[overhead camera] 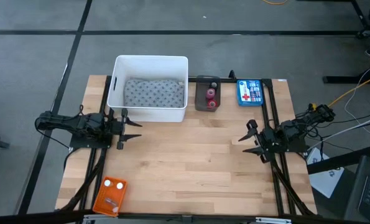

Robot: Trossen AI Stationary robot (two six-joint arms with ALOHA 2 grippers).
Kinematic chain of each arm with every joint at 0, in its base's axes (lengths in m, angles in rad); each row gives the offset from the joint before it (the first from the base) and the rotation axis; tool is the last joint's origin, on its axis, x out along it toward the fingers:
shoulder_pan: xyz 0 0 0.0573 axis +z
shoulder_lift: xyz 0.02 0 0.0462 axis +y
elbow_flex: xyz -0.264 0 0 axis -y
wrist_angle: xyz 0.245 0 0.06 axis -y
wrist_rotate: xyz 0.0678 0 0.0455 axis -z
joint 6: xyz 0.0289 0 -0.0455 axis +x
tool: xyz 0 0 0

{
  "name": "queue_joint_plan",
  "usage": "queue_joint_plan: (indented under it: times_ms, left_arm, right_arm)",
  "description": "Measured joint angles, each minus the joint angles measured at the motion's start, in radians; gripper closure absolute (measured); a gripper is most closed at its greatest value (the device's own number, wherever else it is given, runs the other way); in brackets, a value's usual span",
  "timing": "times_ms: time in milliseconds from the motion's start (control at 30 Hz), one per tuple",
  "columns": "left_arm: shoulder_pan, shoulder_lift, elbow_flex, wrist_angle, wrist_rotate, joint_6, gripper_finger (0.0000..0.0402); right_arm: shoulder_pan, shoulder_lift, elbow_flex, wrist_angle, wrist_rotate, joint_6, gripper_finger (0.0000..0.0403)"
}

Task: Pick & place medical supplies in basket/bin
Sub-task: Return to Home Position

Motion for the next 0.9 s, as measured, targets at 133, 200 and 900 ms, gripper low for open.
queue_joint_plan:
  times_ms: [133,200,900]
  left_arm:
    - [0.000,0.000,-0.002,0.022,0.000,0.000,0.0215]
    - [0.000,0.000,-0.003,0.033,0.000,0.000,0.0215]
    - [0.000,0.000,-0.002,0.039,0.000,-0.002,0.0215]
  right_arm:
    - [0.000,0.000,0.000,0.000,0.000,-0.002,0.0179]
    - [0.000,0.000,0.000,0.000,0.000,-0.002,0.0179]
    - [0.000,0.000,0.000,0.000,0.003,-0.001,0.0179]
